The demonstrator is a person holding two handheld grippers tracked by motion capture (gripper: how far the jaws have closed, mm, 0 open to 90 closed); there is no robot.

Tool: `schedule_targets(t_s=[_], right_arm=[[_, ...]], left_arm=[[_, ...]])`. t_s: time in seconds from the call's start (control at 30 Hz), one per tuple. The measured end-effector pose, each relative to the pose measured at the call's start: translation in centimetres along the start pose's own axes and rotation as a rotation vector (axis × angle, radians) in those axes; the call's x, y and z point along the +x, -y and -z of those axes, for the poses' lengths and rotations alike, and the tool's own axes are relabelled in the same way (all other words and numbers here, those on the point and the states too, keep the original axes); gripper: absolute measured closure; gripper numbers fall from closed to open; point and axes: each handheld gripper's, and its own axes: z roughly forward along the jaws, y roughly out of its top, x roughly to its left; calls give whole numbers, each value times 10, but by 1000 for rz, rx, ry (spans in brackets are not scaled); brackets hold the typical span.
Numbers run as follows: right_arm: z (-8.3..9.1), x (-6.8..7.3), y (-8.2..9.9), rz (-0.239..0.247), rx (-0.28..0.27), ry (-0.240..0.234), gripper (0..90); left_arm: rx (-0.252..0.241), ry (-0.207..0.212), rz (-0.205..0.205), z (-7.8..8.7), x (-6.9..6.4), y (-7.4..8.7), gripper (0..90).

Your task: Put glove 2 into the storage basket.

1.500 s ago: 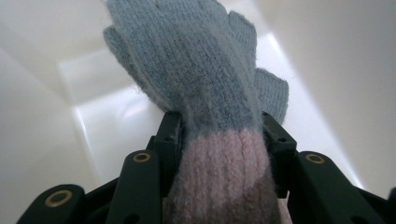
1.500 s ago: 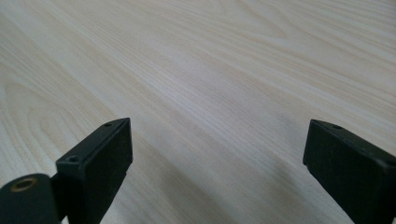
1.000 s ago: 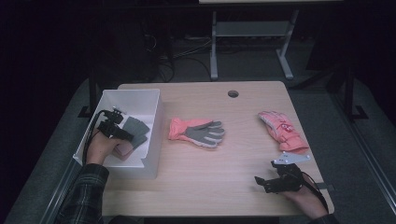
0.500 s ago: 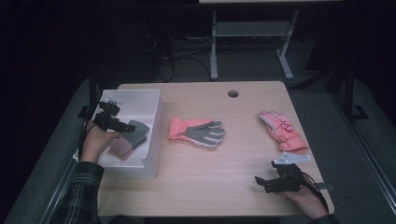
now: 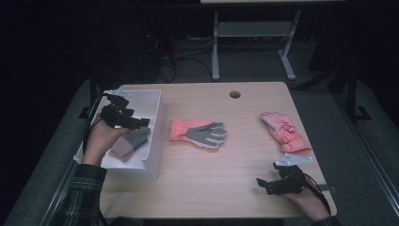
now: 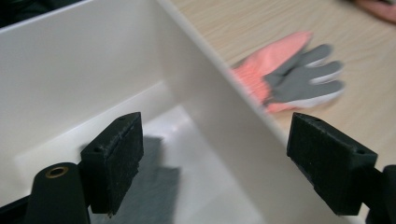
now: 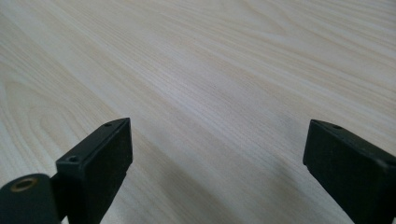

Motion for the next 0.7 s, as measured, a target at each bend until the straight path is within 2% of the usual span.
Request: schedule_targets(t_s=[0.1,0.13,0.2,0.23,0.3,0.33,0.37,0.4,0.43,0.47,0.5,0.53,0.57,0.63,0.67,0.7], right_arm=[[0,0,0,1,1,0,79],[0,0,0,1,0,0,79],[0,0,0,0,1,-1,79],[0,0,0,1,1,-2,79],[0,0,0,2,-1,-2,79],[0,0,0,2,-1,-2,79],[0,0,0,2,0,-3,79],[0,0,0,1,0,-3,79],[0,0,0,1,0,-3,79],[0,1,0,1,-1,-4,79],[0,1,0,10,0,-5,79],[0,1,0,10,0,-5,79],[0,1,0,8,1,-6,79],[0,1,-1,7,0,-10,79],[0,2,-1,8,0,-12,79],[0,2,-1,8,-1,-13,79]], left_arm=[[-42,70,-7,2,-15,-9,227],[-42,70,-7,2,-15,-9,251],[-66,106,-15,3,-26,-15,322],[-87,136,-26,4,-38,-22,359],[-90,157,-55,3,-50,-27,455],[-90,157,-55,3,-50,-27,496],[-98,186,-76,1,-63,-33,560],[-101,195,-91,0,-70,-35,603],[-101,195,-91,0,-70,-35,642],[-105,203,-104,-2,-78,-39,642],[-107,209,-116,-4,-85,-41,750],[-105,217,-131,-6,-91,-43,750],[-111,224,-128,-9,-96,-45,794],[-98,240,-152,-17,-109,-49,894],[-86,246,-169,-24,-118,-52,896],[-86,246,-169,-24,-118,-52,896]])
